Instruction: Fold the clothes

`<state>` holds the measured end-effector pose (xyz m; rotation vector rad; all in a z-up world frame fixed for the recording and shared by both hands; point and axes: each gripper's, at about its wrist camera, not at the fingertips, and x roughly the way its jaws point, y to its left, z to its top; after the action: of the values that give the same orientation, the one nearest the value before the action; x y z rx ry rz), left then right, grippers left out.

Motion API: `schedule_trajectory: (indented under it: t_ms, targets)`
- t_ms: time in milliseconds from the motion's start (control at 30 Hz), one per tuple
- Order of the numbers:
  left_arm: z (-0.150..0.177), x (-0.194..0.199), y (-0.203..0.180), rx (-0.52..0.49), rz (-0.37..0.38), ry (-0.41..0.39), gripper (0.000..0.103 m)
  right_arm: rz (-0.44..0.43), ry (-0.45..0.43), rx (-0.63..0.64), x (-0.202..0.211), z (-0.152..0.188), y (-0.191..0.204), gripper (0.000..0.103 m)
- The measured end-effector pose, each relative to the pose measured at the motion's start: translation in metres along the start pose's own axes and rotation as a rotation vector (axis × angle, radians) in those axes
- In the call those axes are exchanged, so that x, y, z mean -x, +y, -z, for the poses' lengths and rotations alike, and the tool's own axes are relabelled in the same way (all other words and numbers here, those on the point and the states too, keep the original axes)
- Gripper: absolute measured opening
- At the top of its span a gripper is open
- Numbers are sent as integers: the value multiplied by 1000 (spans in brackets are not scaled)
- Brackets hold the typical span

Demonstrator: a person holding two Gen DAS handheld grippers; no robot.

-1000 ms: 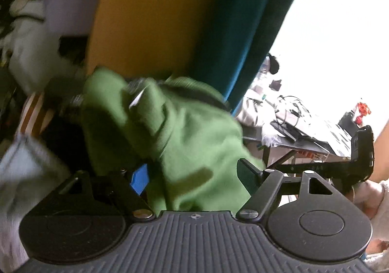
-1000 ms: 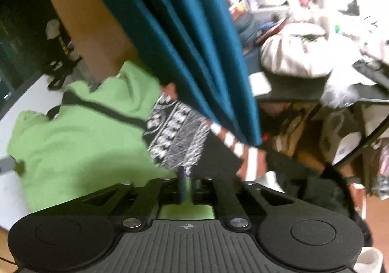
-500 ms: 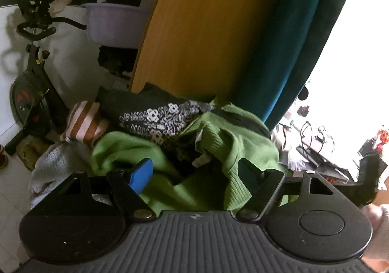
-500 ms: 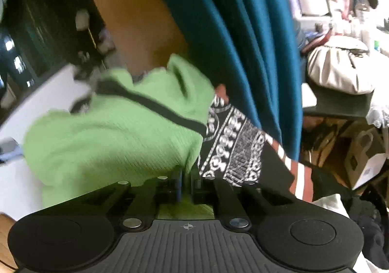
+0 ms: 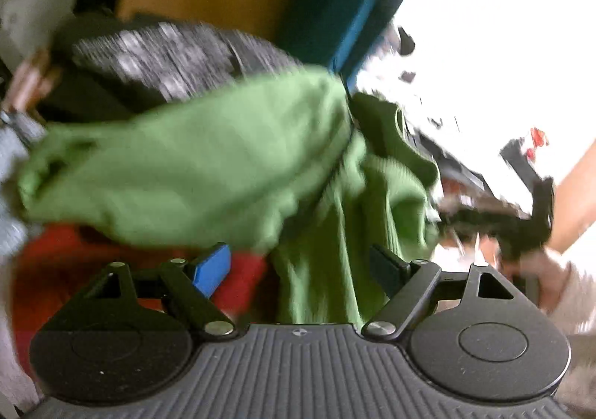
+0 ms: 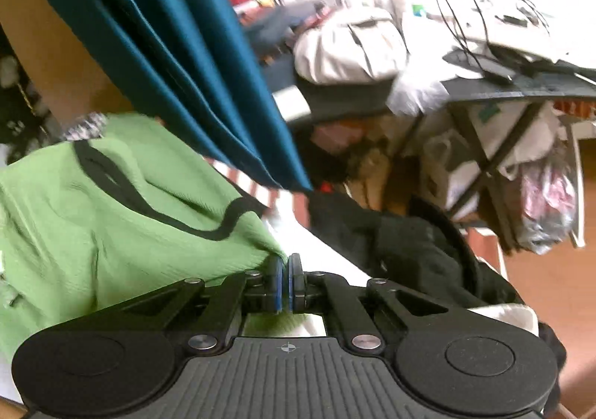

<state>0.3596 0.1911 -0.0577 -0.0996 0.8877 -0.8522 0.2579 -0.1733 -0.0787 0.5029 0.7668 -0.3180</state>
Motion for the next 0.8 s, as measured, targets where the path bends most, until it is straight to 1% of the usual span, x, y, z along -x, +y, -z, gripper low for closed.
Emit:
schedule_trajectory:
  t_ms: [67,133,200,233,267,300,333,367,433,467,500,533,567,600,633,700,733,767,800]
  targets:
    - [12,-9,-4,-6,-12,28,83,2,14,15,-2,5,1,2]
    - [22,-15,-4,3,-37,28,83,-20,29,30,-4,9,4,3]
    - [29,-19,-2,35,-58,4,83,-45,36,31,-6,9,6,13]
    - [31,-21,-1,58,-65,-10,83,-55,38,27,-7,9,6,27]
    - [33,-23,1,79,-66,-21,83,-64,39,23,-8,8,7,37]
    - [34,-25,2,95,-63,-28,83,-74,41,19,-9,8,7,40]
    - [35,-27,1,104,-66,-37,83,-83,42,15,-10,8,7,45]
    - [37,-28,0,103,-73,-48,83,-93,44,11,-10,7,8,52]
    - [40,-31,-5,92,-83,-67,83,-112,47,3,-12,7,8,57]
    - [41,-32,-7,89,-79,-69,82,-122,48,-1,-13,6,8,58]
    - [41,-32,-9,87,-66,-66,69,-129,50,-4,-14,6,9,58]
    - [41,-31,-12,85,-49,-56,44,-129,52,0,-15,7,9,58]
    - [40,-30,-15,82,-32,-40,33,-129,53,3,-15,7,9,58]
    - [40,-28,-19,69,-29,-31,20,-129,55,7,-16,8,9,58]
    - [40,-25,-25,45,-40,-30,12,-129,57,10,-17,9,9,56]
    - [42,-19,-34,1,-42,-42,11,-134,60,21,-17,10,9,40]
    - [42,-14,-36,-5,-33,-56,10,-150,61,35,-14,9,10,20]
    - [42,-7,-37,8,-17,-75,10,-166,55,44,-8,8,11,9]
    - [42,0,-38,21,0,-95,9,-182,48,53,-2,7,12,9]
